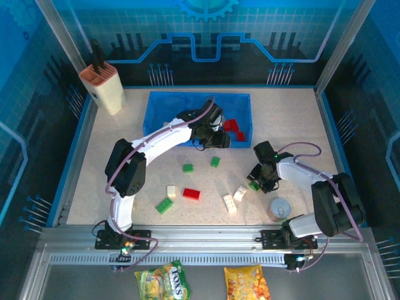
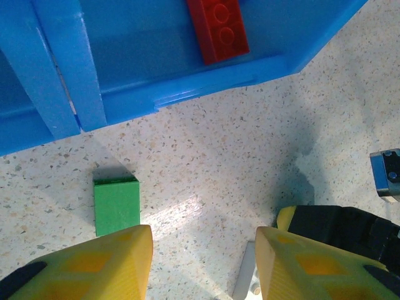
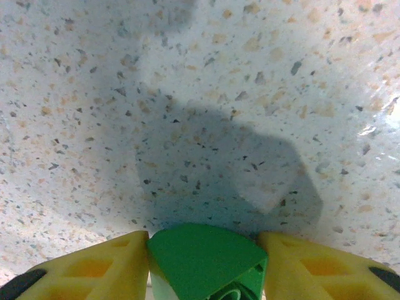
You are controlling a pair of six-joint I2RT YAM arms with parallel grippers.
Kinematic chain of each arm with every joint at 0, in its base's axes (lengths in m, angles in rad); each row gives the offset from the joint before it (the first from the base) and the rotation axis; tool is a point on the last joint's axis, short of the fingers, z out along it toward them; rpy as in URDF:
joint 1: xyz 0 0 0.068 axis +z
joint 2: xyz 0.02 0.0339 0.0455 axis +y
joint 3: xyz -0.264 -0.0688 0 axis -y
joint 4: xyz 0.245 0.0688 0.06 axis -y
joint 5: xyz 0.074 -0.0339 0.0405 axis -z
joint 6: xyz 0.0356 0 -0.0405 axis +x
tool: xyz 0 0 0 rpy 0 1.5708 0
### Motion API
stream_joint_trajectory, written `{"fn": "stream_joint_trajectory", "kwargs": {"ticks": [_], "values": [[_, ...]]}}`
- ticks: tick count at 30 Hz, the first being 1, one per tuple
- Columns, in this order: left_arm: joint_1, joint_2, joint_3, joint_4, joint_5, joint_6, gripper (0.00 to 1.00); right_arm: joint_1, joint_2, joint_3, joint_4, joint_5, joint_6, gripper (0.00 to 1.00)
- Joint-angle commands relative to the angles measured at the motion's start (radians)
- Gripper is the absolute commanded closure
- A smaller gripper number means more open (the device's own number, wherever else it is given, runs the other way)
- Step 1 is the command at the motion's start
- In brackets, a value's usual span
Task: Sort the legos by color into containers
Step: Pick up the lego from the bottom-right of the table.
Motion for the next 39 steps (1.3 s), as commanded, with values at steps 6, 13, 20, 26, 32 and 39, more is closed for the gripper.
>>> {"fn": "stream_joint_trajectory", "kwargs": {"ticks": [6, 13, 20, 26, 32, 39], "values": [[0.007, -0.058, -0.020, -0.020, -0.010, 0.018, 0.53, -0.010, 0.005, -0.001, -0.027, -0.017, -0.018, 0.60], [0.020, -0.092, -0.043, -0.020, -0.010, 0.021, 0.52, -0.009, -0.034, 0.034, -0.065, -0.011, -0.025, 0.61], [0.098, -0.204, -0.123, -0.030, -0.004, 0.033, 0.52, 0.005, -0.057, 0.109, -0.119, 0.004, -0.036, 0.61], [0.226, -0.339, -0.219, -0.082, 0.003, 0.076, 0.52, 0.044, -0.030, 0.221, -0.148, 0.015, -0.039, 0.61], [0.383, -0.472, -0.323, -0.155, 0.008, 0.146, 0.52, 0.115, 0.072, 0.382, -0.153, 0.020, -0.038, 0.61], [0.569, -0.587, -0.418, -0.226, 0.045, 0.221, 0.51, 0.205, 0.254, 0.615, -0.144, 0.004, -0.042, 0.61]]}}
